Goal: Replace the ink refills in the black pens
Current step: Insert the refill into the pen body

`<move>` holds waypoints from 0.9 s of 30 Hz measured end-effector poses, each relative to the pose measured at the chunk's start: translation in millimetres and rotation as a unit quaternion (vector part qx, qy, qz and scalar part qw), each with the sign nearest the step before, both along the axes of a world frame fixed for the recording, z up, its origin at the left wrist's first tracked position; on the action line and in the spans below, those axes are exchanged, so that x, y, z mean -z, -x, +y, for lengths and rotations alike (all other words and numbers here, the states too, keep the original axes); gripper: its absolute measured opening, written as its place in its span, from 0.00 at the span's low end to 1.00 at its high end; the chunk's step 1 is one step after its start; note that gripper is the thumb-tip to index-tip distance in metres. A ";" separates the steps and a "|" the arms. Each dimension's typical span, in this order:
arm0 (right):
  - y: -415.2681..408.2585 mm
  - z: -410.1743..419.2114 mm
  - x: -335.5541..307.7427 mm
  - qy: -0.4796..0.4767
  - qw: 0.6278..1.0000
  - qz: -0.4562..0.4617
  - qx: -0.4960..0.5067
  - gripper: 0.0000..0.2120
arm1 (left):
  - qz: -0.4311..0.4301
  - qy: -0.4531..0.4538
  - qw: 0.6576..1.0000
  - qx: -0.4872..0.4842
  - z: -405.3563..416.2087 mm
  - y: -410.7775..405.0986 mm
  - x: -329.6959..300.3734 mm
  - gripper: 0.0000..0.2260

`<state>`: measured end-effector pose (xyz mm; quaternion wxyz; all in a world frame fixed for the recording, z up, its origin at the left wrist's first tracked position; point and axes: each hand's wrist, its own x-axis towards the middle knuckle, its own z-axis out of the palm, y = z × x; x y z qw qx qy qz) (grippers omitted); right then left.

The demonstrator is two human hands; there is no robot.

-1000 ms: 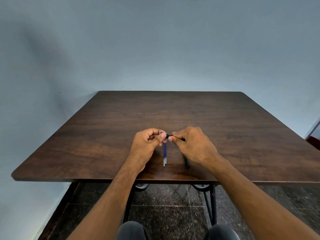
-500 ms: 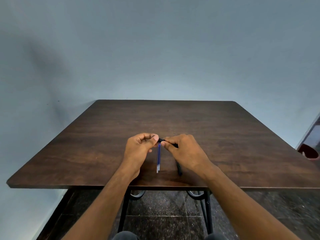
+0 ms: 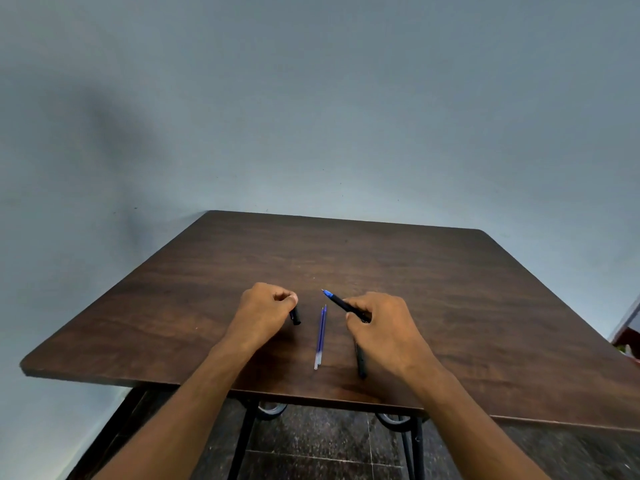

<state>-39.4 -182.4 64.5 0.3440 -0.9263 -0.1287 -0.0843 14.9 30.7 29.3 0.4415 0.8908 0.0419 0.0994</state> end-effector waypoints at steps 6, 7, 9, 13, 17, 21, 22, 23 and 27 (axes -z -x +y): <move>0.0 -1.9 5.8 -0.006 1.000 -0.022 0.001 0.09 | 0.027 -0.077 0.997 0.012 -5.8 -11.8 5.0 0.08; -0.1 -2.2 6.9 -0.002 0.999 -0.032 -0.001 0.09 | 0.027 -0.086 0.996 0.012 -6.7 -12.6 5.9 0.08; 0.4 -2.5 8.7 0.012 0.999 -0.047 -0.004 0.10 | 0.034 -0.105 0.994 0.009 -7.8 -13.5 7.7 0.09; -1.1 -2.1 12.3 0.018 0.998 -0.055 -0.007 0.15 | 0.022 -0.115 0.993 0.001 -5.9 -14.2 12.6 0.10; -5.7 0.4 15.3 0.027 0.998 -0.064 -0.006 0.17 | 0.011 -0.113 0.994 -0.004 -3.3 -14.5 16.2 0.11; -10.8 1.5 17.6 0.031 0.997 -0.067 0.003 0.17 | -0.034 -0.084 0.996 -0.016 -3.8 -8.2 16.3 0.10; -11.6 1.6 17.8 0.030 0.997 -0.069 0.003 0.17 | -0.057 -0.072 0.996 -0.022 -4.5 -5.2 15.7 0.09; -12.4 1.5 17.8 0.029 0.997 -0.074 0.002 0.16 | -0.085 -0.056 0.995 -0.023 -6.0 -1.3 14.5 0.09; -18.9 2.5 17.8 0.034 0.995 -0.092 -0.004 0.13 | -0.139 0.077 0.985 0.067 -16.9 18.0 5.2 0.08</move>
